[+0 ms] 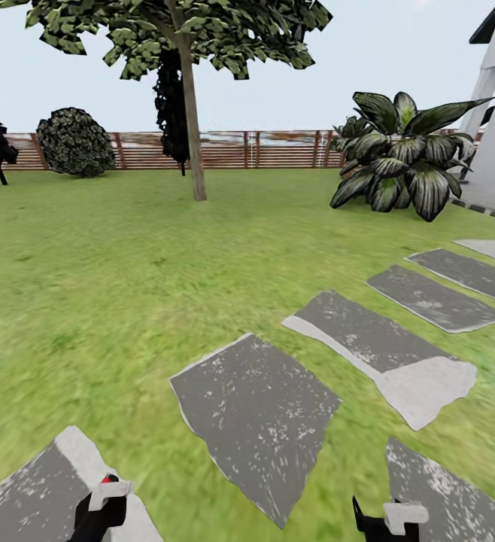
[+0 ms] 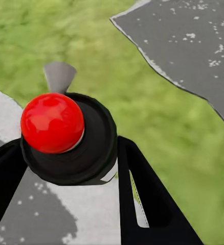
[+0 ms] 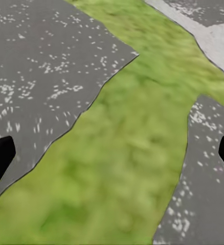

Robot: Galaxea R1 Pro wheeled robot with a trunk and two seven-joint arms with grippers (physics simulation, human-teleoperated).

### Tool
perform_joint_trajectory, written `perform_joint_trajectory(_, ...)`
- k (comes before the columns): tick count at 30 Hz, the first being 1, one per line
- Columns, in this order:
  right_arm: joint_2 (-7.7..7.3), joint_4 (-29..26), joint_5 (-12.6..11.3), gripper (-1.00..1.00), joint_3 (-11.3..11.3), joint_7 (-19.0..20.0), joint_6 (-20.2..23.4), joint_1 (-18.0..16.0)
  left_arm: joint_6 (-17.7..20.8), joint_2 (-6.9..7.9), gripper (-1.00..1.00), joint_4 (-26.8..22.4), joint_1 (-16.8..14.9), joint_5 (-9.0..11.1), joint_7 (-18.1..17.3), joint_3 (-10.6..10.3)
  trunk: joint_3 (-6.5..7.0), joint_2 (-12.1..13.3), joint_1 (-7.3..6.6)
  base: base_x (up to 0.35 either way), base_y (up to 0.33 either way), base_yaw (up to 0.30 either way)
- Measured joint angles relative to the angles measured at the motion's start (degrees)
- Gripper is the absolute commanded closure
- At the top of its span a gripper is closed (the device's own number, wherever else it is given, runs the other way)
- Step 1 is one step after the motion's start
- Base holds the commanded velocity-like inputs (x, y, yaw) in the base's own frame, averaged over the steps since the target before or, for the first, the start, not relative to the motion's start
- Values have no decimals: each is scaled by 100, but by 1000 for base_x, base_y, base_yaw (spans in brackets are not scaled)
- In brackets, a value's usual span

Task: In the garden, pick up the pesticide atomizer on the floor and spray pesticide onto both trees until each tree trunk is fully covered.

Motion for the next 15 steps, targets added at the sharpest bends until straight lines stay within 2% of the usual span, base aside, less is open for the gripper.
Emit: perform_joint_trajectory(15,0,-1,0,-100,0,0,0,0,0,0,100,0,0,6,0,-1,0,0,0,337,0,0)
